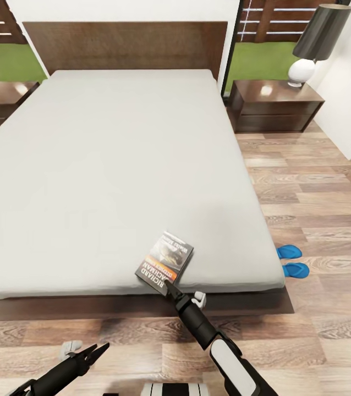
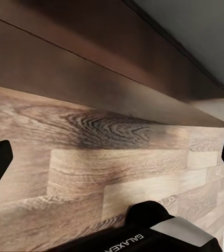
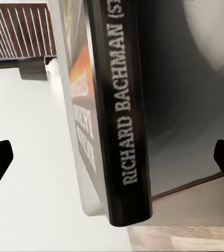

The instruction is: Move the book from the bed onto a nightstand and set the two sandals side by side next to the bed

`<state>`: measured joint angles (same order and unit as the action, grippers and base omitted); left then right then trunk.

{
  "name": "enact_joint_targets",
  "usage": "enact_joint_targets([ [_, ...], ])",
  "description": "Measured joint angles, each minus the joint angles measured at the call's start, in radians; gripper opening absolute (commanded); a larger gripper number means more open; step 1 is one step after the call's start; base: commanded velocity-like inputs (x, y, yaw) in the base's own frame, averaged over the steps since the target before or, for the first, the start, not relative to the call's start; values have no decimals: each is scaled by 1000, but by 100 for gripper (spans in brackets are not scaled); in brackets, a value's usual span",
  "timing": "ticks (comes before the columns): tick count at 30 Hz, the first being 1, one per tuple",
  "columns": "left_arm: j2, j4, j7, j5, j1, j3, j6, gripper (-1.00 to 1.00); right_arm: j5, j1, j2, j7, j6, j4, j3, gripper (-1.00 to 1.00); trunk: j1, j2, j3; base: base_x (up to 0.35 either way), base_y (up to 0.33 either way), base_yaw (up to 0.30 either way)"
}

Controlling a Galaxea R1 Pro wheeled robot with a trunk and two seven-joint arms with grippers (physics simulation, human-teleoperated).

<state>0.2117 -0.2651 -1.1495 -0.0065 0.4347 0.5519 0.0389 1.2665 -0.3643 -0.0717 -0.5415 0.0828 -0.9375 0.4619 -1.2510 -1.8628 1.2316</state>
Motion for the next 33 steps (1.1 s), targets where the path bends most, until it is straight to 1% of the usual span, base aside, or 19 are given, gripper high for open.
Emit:
enact_joint_targets([
  [12, 0, 0, 0, 0, 0, 1, 1, 100, 0, 7, 0, 0, 0, 0, 0, 100, 0, 0, 0, 13, 0, 0],
  [13, 0, 0, 0, 0, 0, 1, 1, 100, 0, 7, 0, 0, 0, 0, 0, -100, 0, 0, 0, 0, 0, 0],
  [17, 0, 0, 0, 0, 0, 1, 1, 100, -5, -13, 0, 2, 2, 47, 1, -100, 0, 0, 0, 0, 0, 0],
  [19, 0, 0, 0, 0, 0, 1, 0, 100, -6, -13, 0, 2, 1, 47, 2, -100, 0, 0, 0, 0, 0, 0],
  [23, 0, 0, 0, 0, 0, 1, 1, 100, -3, 4, 0, 2, 0, 4, 1, -100, 0, 0, 0, 0, 0, 0],
  [33, 0, 0, 0, 0, 0, 1, 1, 100, -2, 6, 0, 2, 0, 1, 1, -100, 0, 0, 0, 0, 0, 0],
])
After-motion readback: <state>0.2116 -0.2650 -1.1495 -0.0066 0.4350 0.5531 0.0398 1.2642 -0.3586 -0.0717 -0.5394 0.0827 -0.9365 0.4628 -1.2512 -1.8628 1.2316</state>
